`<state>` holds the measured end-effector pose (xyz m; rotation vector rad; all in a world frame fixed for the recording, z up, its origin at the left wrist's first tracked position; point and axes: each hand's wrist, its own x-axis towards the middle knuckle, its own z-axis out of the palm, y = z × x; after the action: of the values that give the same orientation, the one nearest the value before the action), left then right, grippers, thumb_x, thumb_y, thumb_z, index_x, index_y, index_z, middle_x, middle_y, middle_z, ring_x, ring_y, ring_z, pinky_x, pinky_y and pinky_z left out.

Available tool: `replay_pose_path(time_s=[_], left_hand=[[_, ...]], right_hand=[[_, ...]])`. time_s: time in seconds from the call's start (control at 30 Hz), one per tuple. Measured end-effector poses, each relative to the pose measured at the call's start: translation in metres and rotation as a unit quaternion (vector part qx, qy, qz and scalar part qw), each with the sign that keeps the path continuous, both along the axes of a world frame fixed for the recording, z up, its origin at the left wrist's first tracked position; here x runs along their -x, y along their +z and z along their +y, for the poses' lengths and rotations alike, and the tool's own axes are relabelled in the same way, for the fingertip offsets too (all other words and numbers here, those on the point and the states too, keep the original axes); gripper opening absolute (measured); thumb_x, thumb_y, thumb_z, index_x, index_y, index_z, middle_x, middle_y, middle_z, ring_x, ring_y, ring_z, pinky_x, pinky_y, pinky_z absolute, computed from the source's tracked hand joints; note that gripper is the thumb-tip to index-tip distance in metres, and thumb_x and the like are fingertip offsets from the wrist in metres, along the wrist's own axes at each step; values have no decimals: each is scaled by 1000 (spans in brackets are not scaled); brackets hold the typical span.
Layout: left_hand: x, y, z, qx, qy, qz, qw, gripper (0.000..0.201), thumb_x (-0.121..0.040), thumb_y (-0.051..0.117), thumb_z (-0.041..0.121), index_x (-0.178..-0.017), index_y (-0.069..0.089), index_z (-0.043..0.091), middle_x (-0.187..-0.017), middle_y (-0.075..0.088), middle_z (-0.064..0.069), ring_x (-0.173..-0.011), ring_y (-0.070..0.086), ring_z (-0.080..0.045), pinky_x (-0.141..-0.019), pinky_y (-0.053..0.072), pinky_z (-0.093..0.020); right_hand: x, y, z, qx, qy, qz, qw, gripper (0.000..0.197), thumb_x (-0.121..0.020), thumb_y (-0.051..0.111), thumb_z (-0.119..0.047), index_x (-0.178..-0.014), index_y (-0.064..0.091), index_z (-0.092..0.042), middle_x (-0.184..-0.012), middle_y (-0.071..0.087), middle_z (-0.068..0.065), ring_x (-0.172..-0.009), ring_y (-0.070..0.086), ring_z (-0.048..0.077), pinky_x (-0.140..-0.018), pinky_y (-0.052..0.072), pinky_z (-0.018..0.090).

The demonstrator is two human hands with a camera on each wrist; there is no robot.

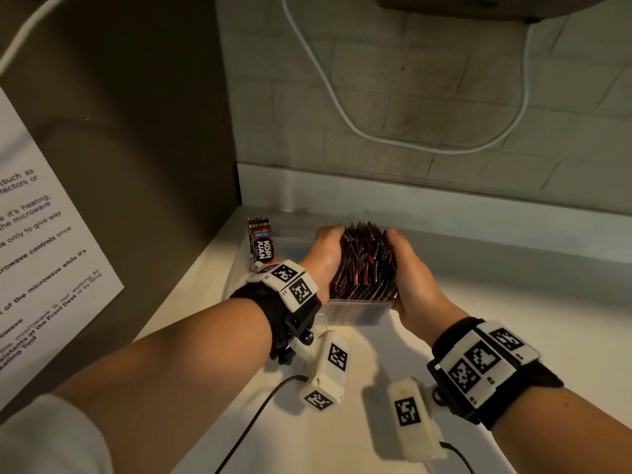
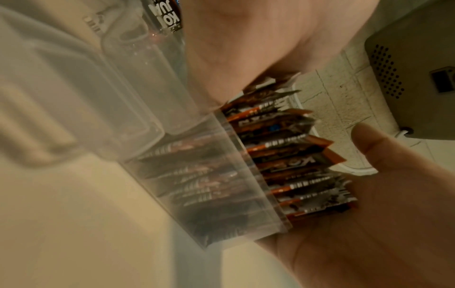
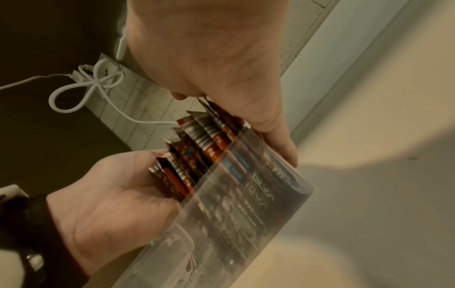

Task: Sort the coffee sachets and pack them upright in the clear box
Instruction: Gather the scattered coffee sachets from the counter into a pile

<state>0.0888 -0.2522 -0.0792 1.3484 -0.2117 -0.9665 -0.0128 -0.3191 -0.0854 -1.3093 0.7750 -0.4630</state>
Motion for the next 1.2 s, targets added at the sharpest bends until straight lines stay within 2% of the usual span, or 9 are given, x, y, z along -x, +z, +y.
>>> replay_pose_path(time_s=[0.17, 0.43, 0.7, 0.83, 0.9, 1.0, 1.07, 1.13, 1.2], left_hand=[[-4, -1, 0, 1, 19, 38, 999, 51, -99, 35, 51, -122, 63, 13, -112, 69, -19, -102, 66, -35, -92, 52, -49], [-1, 2, 3, -3, 14, 26, 1000, 48, -101, 36, 48, -112, 66, 12, -108, 70, -19, -99, 67, -33, -95, 50, -49], [-3, 2, 3, -10, 26, 32, 999, 50, -99, 38, 51, -123, 61, 14, -119, 67, -16, -109, 64, -32, -103, 45, -50], [-3, 8, 9, -30, 28, 12, 999, 47, -102, 37, 45, -127, 55, 10, -115, 64, -14, -104, 62, -29, -98, 45, -35], [-5, 10, 14, -61, 53, -60, 995, 45, -104, 35, 38, -136, 48, 10, -125, 57, -12, -116, 54, -28, -92, 36, -28], [-23, 8, 24, -107, 139, -236, 956, 30, -98, 46, 30, -124, 52, 16, -126, 51, -11, -120, 51, -32, -98, 41, -37], [-41, 12, 35, -156, 234, -319, 905, 33, -89, 58, 24, -119, 49, 17, -123, 46, -6, -115, 49, -30, -97, 42, -42], [-59, 19, 50, -240, 287, -354, 857, 47, -82, 61, 21, -125, 44, 16, -134, 41, -10, -122, 40, -32, -100, 36, -43], [-78, 18, 61, -316, 263, -330, 850, 60, -80, 61, 22, -135, 38, 15, -141, 36, -13, -127, 36, -35, -104, 32, -44]], right_hand=[[3, 2, -2, -4, -2, 14, 1000, 58, -88, 42, -63, -127, 53, -22, -115, 68, 1, -103, 66, 18, -88, 52, 41], [4, 5, -1, -7, -2, 31, 999, 54, -91, 38, -63, -126, 54, -26, -112, 69, -2, -102, 65, 17, -82, 50, 40], [6, 6, -1, -6, -5, 37, 999, 53, -92, 36, -62, -126, 54, -25, -111, 69, -2, -99, 65, 15, -76, 50, 38], [6, 9, 1, -4, -6, 48, 999, 53, -91, 36, -63, -126, 53, -26, -112, 68, -2, -99, 65, 15, -71, 49, 36], [7, 10, 2, -2, -9, 48, 999, 52, -92, 35, -62, -125, 54, -26, -111, 68, -2, -98, 65, 15, -72, 49, 36], [9, 12, 1, 0, -15, 51, 999, 47, -94, 33, -60, -123, 51, -28, -113, 65, -3, -99, 62, 16, -72, 46, 37], [9, 13, 1, 0, -20, 60, 998, 57, -91, 32, -65, -132, 46, -28, -122, 61, -2, -109, 58, 21, -90, 44, 48], [9, 13, 1, -4, -24, 65, 998, 64, -89, 30, -69, -137, 42, -28, -129, 58, -1, -115, 55, 24, -101, 37, 54], [9, 12, 0, -10, -23, 56, 998, 58, -92, 28, -67, -128, 48, -26, -117, 63, -3, -106, 59, 20, -93, 40, 48]])
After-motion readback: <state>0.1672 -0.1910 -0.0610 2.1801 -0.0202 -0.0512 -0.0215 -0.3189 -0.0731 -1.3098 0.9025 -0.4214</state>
